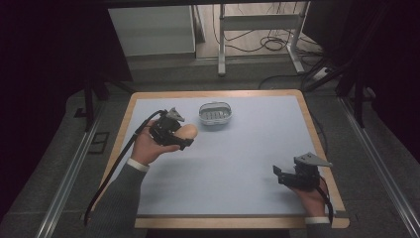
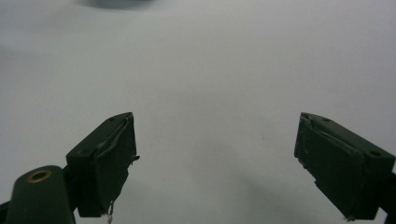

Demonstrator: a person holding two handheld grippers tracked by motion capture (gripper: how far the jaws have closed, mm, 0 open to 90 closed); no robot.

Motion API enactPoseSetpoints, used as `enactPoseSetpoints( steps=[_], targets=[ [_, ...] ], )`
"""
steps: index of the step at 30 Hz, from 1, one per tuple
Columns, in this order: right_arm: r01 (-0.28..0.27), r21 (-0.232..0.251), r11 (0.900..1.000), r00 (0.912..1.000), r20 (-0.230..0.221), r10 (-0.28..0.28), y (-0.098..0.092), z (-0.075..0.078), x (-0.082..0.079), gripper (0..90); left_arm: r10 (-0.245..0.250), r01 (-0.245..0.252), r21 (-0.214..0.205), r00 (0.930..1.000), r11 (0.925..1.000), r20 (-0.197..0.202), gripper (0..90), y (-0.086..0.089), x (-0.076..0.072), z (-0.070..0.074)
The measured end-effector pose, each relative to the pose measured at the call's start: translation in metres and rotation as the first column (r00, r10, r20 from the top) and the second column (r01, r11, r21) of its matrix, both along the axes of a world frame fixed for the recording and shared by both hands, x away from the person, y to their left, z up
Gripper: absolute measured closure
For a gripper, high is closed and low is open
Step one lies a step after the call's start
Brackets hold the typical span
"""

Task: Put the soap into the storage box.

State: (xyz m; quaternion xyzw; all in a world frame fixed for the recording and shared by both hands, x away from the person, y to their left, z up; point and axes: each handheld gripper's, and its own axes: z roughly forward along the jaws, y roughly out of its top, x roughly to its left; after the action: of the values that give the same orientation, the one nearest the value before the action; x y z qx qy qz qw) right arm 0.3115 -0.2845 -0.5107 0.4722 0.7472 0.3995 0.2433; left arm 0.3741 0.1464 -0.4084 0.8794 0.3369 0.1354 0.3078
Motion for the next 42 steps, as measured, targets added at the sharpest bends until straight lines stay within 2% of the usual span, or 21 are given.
enactPoseSetpoints(
  steps=[4,6,12,15,20,23,27,31,34,42],
  targets=[
    [0.001,-0.002,1.0,1.0,-0.001,-0.001,-0.001,-0.001,0.0,12.7,-0.003,0.003,-0.001,1.0,1.0,-0.003,32.5,-0.003,0.005,0.001],
    [0.0,-0.002,1.0,1.0,0.0,0.0,-0.001,-0.001,0.0,12.7,-0.002,0.002,0.011,1.0,0.9999,0.002,32.5,-0.005,0.007,0.002],
    [0.004,0.003,1.0,1.0,0.002,-0.004,-0.003,0.0,0.0,12.7,-0.002,0.002,0.001,0.9999,1.0,0.012,32.5,-0.009,0.013,0.007],
    [0.002,0.001,1.0,1.0,0.002,-0.002,-0.002,0.0,0.0,12.7,0.003,-0.003,0.014,0.9998,0.9999,0.018,32.5,-0.011,0.016,0.009],
    [0.004,0.002,1.0,1.0,0.001,-0.004,-0.002,0.0,0.0,12.7,0.001,-0.001,0.012,0.9997,0.9999,0.025,32.5,-0.014,0.02,0.012],
    [0.001,0.001,1.0,1.0,0.003,-0.001,-0.002,0.0,0.0,12.7,0.003,-0.003,0.0,0.9998,1.0,0.021,32.5,-0.013,0.022,0.013],
    [0.003,0.01,0.9999,1.0,-0.001,-0.003,-0.003,0.0,0.0,12.7,0.011,-0.011,0.011,0.9998,0.9999,0.015,32.5,-0.012,0.025,0.011],
    [0.004,0.013,0.9999,1.0,0.0,-0.004,-0.003,0.0,0.001,12.7,0.018,-0.018,0.003,0.9997,0.9998,0.015,32.5,-0.012,0.029,0.011],
    [0.005,0.012,0.9999,1.0,0.002,-0.005,-0.003,0.0,0.001,12.7,0.022,-0.022,0.016,0.9997,0.9996,0.014,32.5,-0.013,0.032,0.011],
    [0.002,0.013,0.9999,1.0,0.003,-0.002,-0.002,0.0,0.001,12.7,0.019,-0.019,0.005,0.9996,0.9998,0.021,32.5,-0.017,0.038,0.017]
  ],
)
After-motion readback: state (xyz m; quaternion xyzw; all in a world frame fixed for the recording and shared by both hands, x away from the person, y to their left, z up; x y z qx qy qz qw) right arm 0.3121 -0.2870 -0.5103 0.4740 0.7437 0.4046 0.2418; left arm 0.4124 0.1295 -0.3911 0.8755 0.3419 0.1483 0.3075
